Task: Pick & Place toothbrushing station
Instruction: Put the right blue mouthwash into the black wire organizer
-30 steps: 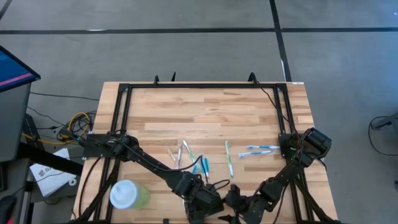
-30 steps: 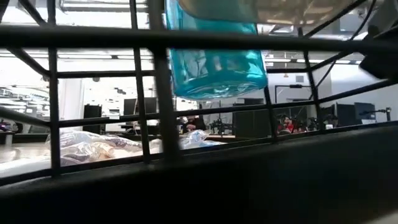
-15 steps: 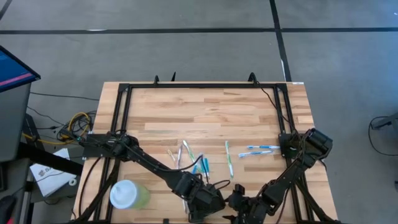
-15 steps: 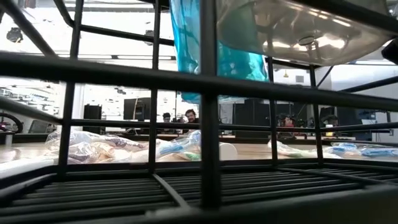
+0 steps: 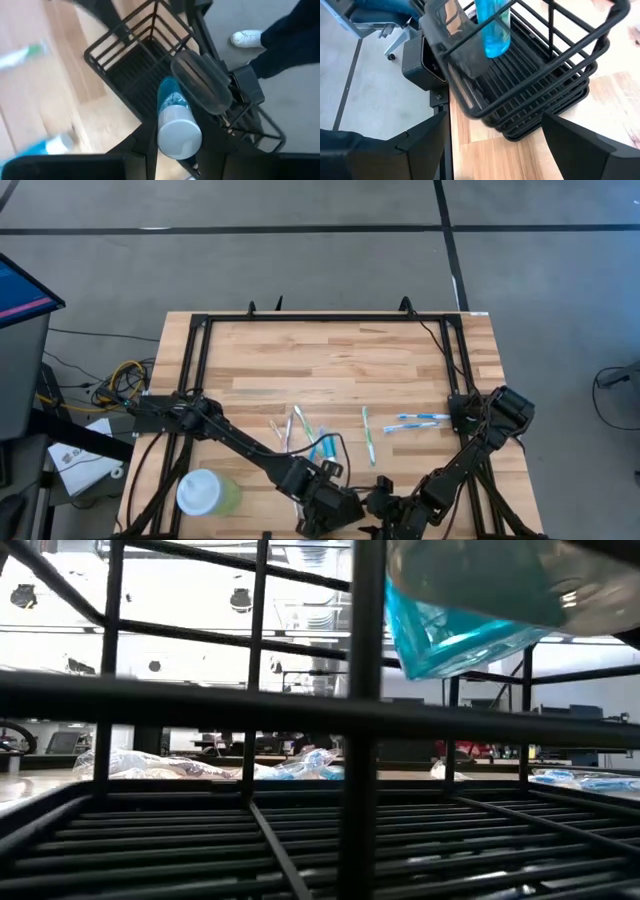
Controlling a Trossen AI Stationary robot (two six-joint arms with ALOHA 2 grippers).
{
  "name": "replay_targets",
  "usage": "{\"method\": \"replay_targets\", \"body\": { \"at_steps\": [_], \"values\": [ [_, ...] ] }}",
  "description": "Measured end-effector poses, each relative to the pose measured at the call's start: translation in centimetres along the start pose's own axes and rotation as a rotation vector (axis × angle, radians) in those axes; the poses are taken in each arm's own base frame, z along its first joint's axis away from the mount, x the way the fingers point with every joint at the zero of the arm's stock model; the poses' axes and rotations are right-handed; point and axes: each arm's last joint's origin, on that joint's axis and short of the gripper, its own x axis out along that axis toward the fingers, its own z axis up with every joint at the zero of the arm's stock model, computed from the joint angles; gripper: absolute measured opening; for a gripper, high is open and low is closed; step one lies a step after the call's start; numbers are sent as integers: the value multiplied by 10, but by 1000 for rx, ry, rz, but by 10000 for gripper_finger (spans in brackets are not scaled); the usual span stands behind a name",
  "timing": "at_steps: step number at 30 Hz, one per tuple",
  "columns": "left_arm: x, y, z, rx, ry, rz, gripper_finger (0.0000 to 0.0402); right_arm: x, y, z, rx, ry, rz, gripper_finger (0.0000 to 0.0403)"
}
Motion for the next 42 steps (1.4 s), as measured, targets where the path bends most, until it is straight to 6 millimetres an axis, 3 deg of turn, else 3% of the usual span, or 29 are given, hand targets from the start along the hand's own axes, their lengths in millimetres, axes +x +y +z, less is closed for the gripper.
{"method": "replay_targets", "body": {
  "at_steps": [8,15,32,42],
  "values": [
    [5,-9,-1,226,-5,38,95,0,0,0,3,5,-4,312],
    [8,-11,-2,319,8,75,96,1,-2,1,7,3,-8,312],
    [8,-12,-4,377,23,33,97,8,-10,12,34,-3,-29,312],
    [8,-9,-3,274,22,30,97,8,-10,12,36,10,-21,312]
  ]
}}
